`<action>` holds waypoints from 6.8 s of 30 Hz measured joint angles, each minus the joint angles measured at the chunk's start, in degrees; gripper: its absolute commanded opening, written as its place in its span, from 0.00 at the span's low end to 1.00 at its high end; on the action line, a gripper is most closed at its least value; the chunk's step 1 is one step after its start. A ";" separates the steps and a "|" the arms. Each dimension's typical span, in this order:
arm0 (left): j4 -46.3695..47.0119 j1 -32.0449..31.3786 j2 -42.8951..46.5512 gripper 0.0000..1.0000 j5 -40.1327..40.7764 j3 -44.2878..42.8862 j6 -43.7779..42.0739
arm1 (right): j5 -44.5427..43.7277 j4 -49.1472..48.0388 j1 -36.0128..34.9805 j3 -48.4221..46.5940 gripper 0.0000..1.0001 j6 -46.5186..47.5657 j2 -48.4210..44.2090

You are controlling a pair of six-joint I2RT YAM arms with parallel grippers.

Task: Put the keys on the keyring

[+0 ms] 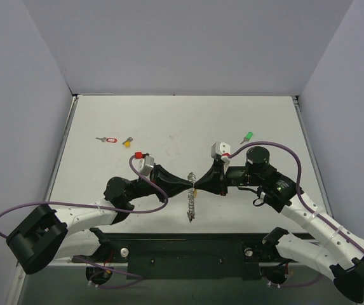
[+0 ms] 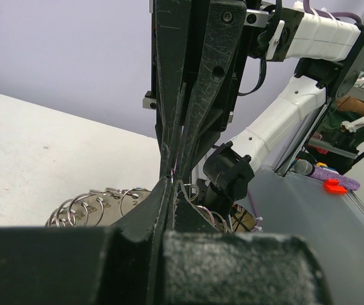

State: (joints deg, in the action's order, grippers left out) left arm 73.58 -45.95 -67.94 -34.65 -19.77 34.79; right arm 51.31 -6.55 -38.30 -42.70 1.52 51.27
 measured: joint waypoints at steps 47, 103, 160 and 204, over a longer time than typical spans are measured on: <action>-22.69 -13.81 -14.45 0.45 3.23 -18.40 -30.10 | -22.88 79.19 6.49 -26.62 0.00 68.63 5.38; -11.52 -23.89 -30.60 0.31 15.13 -26.03 -29.03 | -19.98 76.15 11.76 -22.34 0.00 60.83 3.85; -2.75 -18.01 -20.24 0.00 10.99 -14.67 -24.52 | 5.68 66.97 24.52 -14.71 0.50 43.19 -6.25; -1.27 -6.71 -14.32 0.00 0.90 -9.73 -8.17 | 19.61 28.83 22.12 -4.39 0.31 15.96 2.99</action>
State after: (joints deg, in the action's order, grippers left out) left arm 72.31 -52.66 -82.26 -33.76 -29.50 26.61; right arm 70.91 22.28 -16.19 -47.09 17.47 54.26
